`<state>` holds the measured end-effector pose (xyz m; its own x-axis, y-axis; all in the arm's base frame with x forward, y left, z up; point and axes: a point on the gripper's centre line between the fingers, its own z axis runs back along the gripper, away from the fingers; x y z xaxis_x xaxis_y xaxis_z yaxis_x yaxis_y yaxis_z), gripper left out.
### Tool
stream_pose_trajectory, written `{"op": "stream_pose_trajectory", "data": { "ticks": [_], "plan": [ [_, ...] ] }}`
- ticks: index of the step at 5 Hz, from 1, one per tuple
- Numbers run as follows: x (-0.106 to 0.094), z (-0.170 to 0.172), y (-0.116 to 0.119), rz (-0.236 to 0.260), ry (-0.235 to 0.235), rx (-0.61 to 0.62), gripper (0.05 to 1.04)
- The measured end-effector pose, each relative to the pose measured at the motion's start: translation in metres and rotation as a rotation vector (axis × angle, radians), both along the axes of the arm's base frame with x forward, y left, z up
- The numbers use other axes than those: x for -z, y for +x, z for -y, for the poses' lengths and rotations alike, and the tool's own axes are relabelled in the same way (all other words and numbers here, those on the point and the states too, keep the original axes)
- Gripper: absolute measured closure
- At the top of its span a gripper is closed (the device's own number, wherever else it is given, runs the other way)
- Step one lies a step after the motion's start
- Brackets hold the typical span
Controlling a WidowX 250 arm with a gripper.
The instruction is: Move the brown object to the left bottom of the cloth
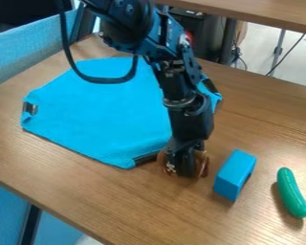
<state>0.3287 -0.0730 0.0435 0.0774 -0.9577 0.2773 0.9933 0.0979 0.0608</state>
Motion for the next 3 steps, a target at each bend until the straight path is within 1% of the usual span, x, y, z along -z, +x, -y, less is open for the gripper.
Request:
{"op": "stream_pose_trajectory", "data": {
  "ticks": [1,2,3],
  "plan": [
    [-0.024,-0.017,0.007,-0.002,-0.088,0.007,0.877],
    [-0.051,-0.028,0.013,0.002,-0.228,0.056,0.968],
    [-0.059,-0.046,0.016,0.001,-0.346,0.083,0.987]
  ]
}}
